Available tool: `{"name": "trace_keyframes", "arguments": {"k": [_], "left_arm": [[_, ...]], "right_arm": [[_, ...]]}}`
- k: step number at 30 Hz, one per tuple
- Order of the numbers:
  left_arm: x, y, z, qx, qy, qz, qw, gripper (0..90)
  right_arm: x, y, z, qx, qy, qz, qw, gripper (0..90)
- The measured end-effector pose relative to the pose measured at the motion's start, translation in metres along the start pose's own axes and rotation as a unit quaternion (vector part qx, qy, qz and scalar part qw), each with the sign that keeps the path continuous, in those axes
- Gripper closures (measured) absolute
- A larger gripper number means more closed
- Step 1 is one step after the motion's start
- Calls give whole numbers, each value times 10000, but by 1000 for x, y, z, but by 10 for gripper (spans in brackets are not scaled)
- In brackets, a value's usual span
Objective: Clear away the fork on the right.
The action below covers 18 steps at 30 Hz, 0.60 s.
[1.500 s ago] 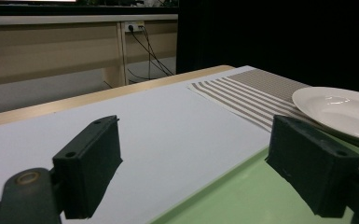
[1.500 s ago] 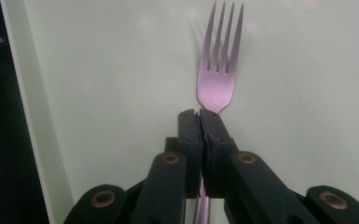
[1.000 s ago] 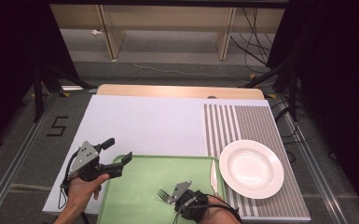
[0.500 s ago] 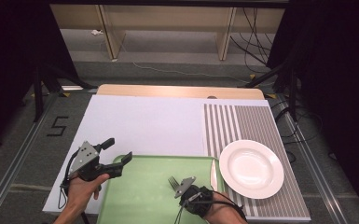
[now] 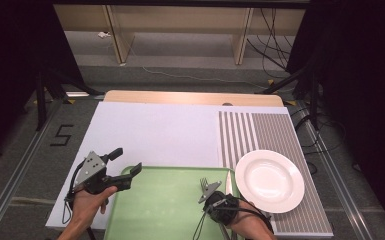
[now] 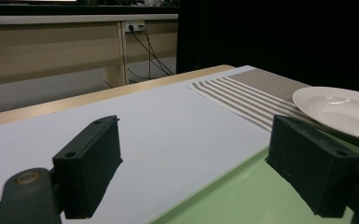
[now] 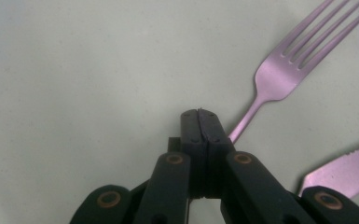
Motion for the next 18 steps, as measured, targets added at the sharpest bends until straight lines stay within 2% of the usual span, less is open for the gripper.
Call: {"name": "trace_keyframes", "arguments": {"k": [8,18], "left_arm": [[0,0,0,2,-5,-3,10000,166],[0,0,0,-3,-11,6,10000,166]], "right_arm": [[-2,-9,-9,193,111,45,9997,900],[-4,-15,-17,315,174,62,9993,900]]}}
Point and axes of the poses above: each handheld gripper's, and its own axes: x roughly forward along the jaws, z roughly out of its top, y roughly to its left, the point moved 8 cm from there along x, roughly forward along the jaws, and after that the axes turned 8 degrees about y, right-handed, at the moved point
